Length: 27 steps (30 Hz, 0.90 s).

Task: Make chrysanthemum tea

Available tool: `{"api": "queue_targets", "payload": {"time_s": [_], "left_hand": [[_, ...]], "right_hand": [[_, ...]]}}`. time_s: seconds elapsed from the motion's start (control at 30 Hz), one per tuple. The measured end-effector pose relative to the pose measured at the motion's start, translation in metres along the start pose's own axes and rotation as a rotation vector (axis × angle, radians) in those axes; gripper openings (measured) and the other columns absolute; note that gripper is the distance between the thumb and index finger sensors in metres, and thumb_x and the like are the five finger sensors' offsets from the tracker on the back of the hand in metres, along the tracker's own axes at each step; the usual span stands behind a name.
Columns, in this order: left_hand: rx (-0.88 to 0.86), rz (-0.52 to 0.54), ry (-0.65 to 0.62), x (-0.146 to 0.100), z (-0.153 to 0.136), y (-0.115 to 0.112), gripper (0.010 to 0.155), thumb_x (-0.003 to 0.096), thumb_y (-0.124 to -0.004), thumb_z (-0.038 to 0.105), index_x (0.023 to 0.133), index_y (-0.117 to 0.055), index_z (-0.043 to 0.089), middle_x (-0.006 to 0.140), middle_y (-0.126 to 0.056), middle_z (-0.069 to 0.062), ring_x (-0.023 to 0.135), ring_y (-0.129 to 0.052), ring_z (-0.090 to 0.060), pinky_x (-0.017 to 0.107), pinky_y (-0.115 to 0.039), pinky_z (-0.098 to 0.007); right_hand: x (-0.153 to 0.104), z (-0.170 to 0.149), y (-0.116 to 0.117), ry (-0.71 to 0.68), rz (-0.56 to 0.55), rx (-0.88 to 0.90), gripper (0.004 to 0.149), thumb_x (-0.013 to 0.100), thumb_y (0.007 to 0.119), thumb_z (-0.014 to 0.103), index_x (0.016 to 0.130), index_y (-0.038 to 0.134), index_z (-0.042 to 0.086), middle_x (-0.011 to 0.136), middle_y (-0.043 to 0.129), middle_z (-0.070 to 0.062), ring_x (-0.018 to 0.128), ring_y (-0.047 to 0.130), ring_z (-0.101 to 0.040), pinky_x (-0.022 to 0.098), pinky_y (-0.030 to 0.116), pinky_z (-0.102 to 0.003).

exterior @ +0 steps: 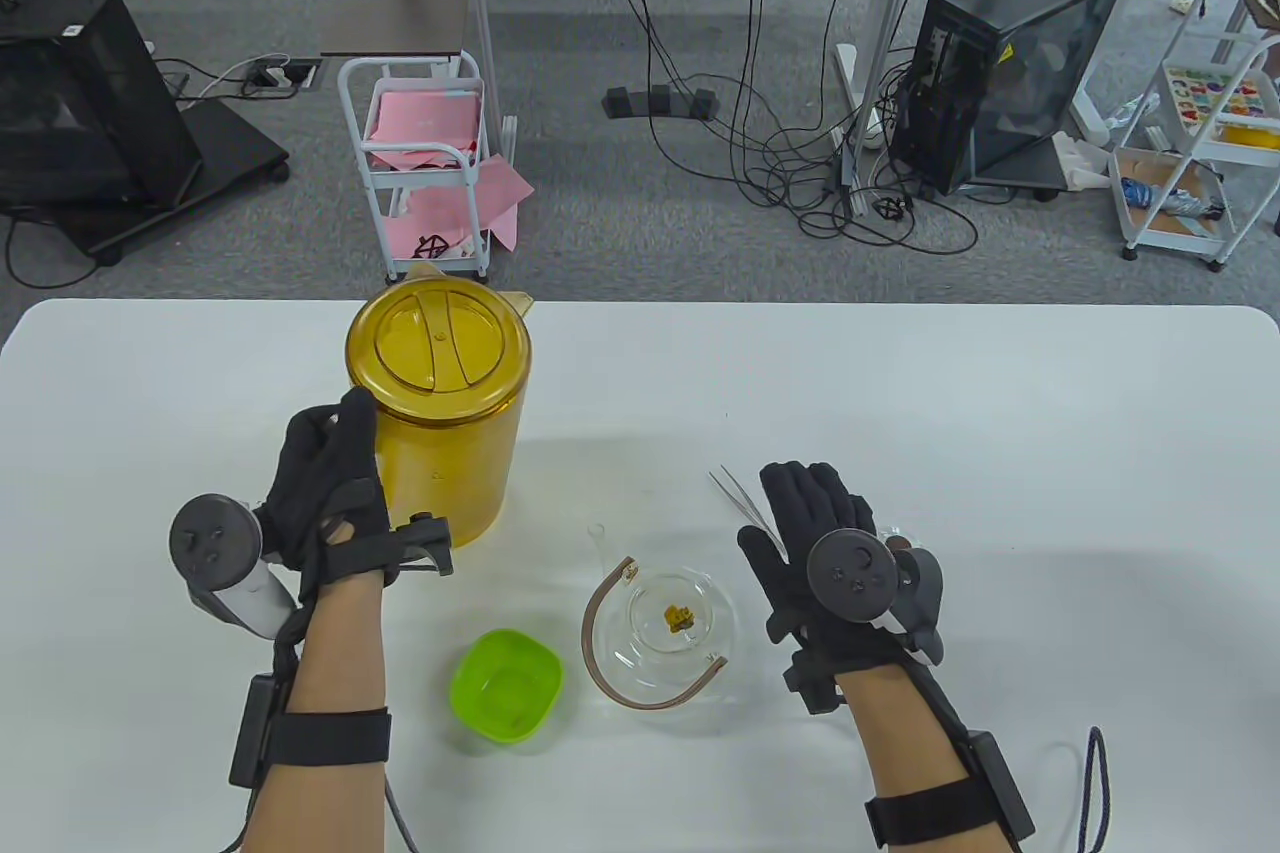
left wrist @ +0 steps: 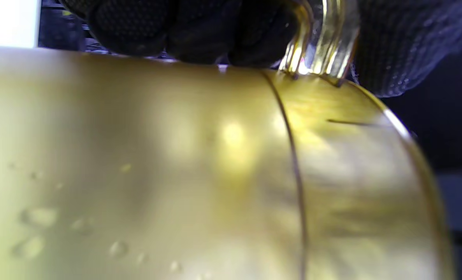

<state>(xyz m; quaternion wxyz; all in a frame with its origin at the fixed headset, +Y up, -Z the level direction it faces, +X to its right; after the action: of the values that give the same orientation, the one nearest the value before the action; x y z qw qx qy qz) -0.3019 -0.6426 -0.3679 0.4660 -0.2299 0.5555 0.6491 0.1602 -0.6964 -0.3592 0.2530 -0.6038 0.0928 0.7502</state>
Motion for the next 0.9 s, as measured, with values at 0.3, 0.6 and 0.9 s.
{"api": "queue_targets", "payload": {"time_s": [0.3, 0.6, 0.9], "left_hand": [[0.239, -0.301, -0.259, -0.004, 0.051, -0.033, 0.056, 0.0447, -0.088, 0.076, 0.060, -0.095, 0.023, 0.051, -0.097, -0.005, 0.055, -0.087, -0.037, 0.072, -0.052, -0.069], [0.443, -0.508, -0.486, -0.024, 0.079, -0.069, 0.054, 0.0439, -0.088, 0.076, 0.059, -0.095, 0.024, 0.051, -0.098, -0.004, 0.056, -0.088, -0.036, 0.075, -0.051, -0.069], [0.500, -0.541, -0.597, -0.036, 0.091, -0.079, 0.059, 0.0467, -0.077, 0.080, 0.055, -0.096, 0.024, 0.047, -0.099, -0.004, 0.051, -0.090, -0.035, 0.072, -0.058, -0.066]], "right_hand": [[0.000, -0.001, -0.001, 0.002, -0.005, 0.003, 0.070, 0.055, 0.066, 0.058, 0.115, 0.053, 0.024, 0.118, 0.055, -0.008, 0.112, 0.051, -0.044, 0.073, 0.045, -0.068], [0.002, -0.005, 0.003, 0.022, 0.005, 0.015, 0.070, 0.055, 0.066, 0.058, 0.114, 0.054, 0.024, 0.117, 0.055, -0.008, 0.111, 0.051, -0.044, 0.073, 0.045, -0.068], [0.004, -0.008, 0.002, 0.035, 0.011, 0.035, 0.069, 0.055, 0.066, 0.058, 0.114, 0.055, 0.025, 0.118, 0.054, -0.008, 0.112, 0.051, -0.044, 0.073, 0.045, -0.068]]}}
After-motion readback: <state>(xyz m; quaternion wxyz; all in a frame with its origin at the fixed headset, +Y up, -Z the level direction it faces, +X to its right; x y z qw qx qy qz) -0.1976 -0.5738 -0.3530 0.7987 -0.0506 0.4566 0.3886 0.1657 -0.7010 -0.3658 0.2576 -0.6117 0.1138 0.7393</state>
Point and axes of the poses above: the tracker on the back of each hand, its own z axis roughly to the thumb side, its own x axis roughly from the wrist to the fingertips, y = z × x, the point moved 1 cm from there along x, roughly from the wrist to the fingertips
